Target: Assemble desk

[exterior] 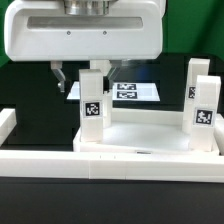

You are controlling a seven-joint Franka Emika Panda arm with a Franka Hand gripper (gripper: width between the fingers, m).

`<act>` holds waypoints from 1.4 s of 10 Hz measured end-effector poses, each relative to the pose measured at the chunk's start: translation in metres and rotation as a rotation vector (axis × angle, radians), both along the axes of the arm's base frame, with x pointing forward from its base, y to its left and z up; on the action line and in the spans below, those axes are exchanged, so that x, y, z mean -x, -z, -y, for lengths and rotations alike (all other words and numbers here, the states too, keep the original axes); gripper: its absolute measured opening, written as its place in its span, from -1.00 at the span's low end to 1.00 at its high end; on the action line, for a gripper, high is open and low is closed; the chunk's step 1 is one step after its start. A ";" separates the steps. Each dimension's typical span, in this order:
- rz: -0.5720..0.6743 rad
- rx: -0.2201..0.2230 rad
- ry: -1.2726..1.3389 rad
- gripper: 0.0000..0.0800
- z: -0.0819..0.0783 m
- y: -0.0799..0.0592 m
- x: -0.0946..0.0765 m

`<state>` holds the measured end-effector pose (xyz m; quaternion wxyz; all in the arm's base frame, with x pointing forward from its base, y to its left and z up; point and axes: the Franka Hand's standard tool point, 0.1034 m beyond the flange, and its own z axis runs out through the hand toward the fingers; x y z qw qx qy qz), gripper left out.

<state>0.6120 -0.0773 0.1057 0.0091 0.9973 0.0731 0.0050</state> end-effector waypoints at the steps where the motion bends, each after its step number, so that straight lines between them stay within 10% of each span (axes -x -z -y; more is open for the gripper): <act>1: 0.000 0.000 0.024 -0.27 0.000 0.000 0.000; 14: 0.009 -0.080 0.971 -0.27 0.002 0.003 0.002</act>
Offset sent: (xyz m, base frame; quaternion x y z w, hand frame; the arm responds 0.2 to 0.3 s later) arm 0.0000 0.0000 0.0000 0.0000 0.0000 0.1296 0.9916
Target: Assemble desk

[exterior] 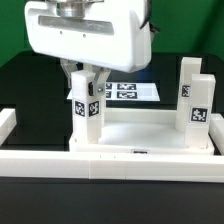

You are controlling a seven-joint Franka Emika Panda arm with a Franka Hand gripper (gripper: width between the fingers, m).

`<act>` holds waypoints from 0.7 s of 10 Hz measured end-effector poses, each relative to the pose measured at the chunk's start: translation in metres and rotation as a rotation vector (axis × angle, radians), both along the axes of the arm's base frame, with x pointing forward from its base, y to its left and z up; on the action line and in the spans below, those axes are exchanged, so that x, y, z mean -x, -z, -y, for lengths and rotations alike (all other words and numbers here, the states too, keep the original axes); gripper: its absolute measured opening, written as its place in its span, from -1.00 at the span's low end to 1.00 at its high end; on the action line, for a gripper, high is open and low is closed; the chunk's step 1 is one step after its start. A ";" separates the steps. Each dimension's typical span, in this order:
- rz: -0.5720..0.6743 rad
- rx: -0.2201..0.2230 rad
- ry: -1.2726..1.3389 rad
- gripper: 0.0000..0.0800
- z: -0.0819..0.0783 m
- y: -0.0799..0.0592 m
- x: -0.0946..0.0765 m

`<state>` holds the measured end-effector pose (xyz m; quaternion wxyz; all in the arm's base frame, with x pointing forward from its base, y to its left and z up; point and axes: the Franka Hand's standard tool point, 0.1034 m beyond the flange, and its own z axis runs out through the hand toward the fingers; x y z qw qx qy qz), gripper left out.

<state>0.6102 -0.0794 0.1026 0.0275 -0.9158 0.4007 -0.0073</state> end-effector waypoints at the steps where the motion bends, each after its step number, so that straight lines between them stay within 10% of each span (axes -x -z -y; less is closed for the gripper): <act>1: 0.001 -0.019 0.096 -0.27 0.000 0.000 0.000; 7: -0.025 -0.077 0.669 -0.27 0.002 0.001 -0.001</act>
Offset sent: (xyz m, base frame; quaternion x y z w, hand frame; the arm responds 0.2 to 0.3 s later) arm -0.0040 0.0003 -0.0079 0.0047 -0.0317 0.1978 0.9797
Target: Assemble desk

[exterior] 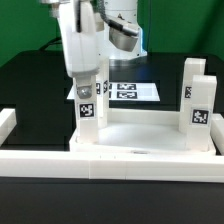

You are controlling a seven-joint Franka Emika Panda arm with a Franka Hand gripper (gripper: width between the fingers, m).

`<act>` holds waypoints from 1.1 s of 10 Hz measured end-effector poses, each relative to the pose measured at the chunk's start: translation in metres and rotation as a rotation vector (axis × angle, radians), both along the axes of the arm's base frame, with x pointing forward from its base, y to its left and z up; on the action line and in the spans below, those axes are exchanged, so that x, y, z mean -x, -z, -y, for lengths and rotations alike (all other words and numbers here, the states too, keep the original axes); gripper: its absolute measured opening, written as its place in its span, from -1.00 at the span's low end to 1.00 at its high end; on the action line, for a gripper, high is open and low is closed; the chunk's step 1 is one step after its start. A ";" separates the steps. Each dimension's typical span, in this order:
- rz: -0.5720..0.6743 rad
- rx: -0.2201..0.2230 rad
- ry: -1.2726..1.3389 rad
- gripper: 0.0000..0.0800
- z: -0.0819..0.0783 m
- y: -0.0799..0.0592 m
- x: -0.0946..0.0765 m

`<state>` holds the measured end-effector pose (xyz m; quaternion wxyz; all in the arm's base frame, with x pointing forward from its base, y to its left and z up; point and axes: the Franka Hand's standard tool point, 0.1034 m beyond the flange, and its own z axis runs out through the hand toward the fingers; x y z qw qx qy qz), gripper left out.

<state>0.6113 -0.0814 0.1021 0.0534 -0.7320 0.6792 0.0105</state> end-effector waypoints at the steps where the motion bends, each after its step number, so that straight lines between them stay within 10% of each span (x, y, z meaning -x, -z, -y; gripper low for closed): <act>1: -0.004 -0.002 0.039 -0.27 0.000 0.000 0.000; 3: -0.005 -0.002 0.054 -0.27 0.000 0.000 0.000; 6: 0.002 0.004 -0.033 0.54 -0.002 0.000 0.000; 11: 0.030 0.025 -0.370 0.62 -0.002 0.000 0.000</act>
Offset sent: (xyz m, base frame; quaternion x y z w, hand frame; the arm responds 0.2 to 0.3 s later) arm 0.0000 0.0000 0.0000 0.0000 0.0000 -0.0650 0.9979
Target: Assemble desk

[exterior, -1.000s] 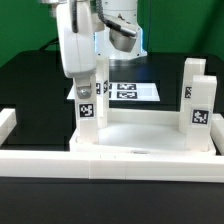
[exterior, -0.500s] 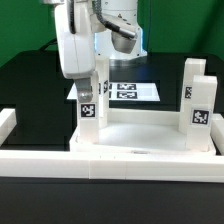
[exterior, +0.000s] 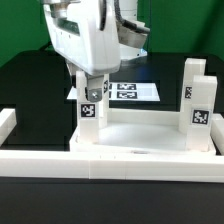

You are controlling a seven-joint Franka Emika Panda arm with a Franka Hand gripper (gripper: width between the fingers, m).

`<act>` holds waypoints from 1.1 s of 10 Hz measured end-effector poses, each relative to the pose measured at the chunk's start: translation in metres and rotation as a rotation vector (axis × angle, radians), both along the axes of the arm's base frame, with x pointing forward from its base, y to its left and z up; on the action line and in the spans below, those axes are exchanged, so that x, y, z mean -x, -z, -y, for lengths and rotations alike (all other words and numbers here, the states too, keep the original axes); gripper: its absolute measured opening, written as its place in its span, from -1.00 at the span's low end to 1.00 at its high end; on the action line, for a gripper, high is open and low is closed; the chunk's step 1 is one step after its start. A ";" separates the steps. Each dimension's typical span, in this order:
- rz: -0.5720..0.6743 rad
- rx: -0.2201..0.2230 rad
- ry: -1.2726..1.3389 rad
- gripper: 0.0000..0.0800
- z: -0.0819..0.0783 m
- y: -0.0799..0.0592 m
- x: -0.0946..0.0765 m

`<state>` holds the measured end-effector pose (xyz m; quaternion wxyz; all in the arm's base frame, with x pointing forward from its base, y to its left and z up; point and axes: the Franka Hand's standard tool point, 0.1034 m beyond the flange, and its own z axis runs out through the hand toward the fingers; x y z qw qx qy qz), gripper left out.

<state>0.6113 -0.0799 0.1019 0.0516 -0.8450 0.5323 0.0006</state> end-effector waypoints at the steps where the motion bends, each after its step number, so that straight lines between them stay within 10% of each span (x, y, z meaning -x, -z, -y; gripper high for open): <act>1: 0.004 0.017 -0.115 0.62 0.001 0.000 0.000; 11: 0.025 0.120 -1.003 0.62 -0.006 0.000 -0.002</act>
Offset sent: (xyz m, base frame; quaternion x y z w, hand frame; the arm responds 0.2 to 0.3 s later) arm 0.0014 0.0037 0.0001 -0.0126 0.0241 -0.1988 0.9797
